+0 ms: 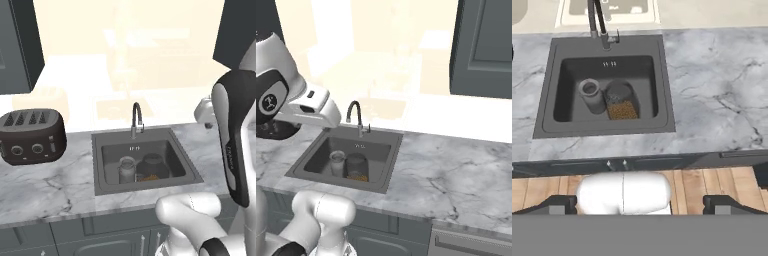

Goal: Pick the jar and bowl and place them in the sink. Then turn on the water.

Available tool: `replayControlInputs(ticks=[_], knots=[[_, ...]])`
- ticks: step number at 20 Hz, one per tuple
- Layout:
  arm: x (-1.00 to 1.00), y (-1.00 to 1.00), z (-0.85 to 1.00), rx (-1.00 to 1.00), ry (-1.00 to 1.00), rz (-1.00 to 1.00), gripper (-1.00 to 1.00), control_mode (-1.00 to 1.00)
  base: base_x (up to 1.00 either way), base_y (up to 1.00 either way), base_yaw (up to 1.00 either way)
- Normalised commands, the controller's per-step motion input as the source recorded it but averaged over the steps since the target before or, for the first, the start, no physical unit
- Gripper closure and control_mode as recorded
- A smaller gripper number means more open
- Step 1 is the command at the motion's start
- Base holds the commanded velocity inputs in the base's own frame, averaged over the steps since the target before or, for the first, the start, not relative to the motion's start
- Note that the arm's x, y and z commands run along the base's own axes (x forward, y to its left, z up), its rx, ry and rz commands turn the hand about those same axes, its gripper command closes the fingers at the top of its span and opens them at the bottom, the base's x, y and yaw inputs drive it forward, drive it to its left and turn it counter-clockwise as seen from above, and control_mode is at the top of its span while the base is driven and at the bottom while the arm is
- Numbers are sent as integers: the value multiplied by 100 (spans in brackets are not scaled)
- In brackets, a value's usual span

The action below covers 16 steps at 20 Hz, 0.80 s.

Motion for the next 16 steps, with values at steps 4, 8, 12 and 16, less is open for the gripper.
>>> replayControlInputs(ticks=[4, 8, 12, 16], knots=[[-9, -1, 4, 0, 0, 0, -100, 100, -6, 0, 0], [0, 0, 0, 0, 0, 0, -100, 100, -45, -8, -8], [0, 0, 0, 0, 0, 0, -100, 100, -72, -11, -37], [0, 0, 0, 0, 0, 0, -100, 100, -73, -4, -53]])
